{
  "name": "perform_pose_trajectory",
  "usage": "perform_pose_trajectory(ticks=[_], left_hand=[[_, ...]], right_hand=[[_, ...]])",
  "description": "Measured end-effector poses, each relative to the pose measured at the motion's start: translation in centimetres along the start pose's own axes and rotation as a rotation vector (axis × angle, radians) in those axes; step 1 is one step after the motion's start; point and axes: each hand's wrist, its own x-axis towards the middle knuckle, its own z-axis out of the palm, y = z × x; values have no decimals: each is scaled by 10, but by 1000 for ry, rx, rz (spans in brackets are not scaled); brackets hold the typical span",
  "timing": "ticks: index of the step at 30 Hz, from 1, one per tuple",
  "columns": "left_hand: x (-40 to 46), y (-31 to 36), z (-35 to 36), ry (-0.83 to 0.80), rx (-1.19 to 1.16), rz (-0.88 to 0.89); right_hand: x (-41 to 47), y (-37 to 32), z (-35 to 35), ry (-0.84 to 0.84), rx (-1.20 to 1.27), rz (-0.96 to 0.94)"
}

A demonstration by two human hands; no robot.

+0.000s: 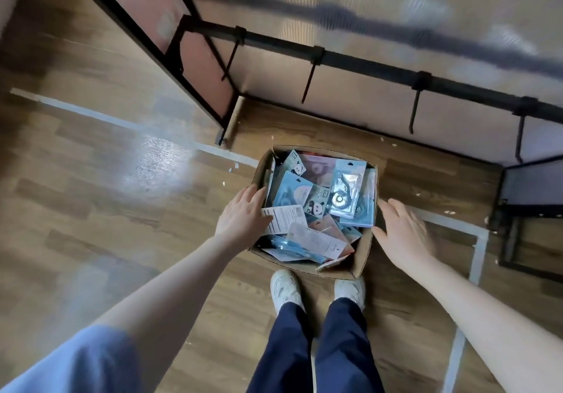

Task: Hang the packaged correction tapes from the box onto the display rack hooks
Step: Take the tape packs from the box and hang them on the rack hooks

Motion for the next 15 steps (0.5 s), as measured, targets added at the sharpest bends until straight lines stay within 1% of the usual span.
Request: perform_pose_trajectory(ticks=[3,8,15], left_hand=[[11,-11,36,-59,-5,-30],[21,-22,77,-125,45,-4],[55,-25,109,-160,82,17]], right_hand=[[8,6,35,-58,-20,-6],[19,13,77,-146,-40,0],[58,24,98,-129,-28,21]])
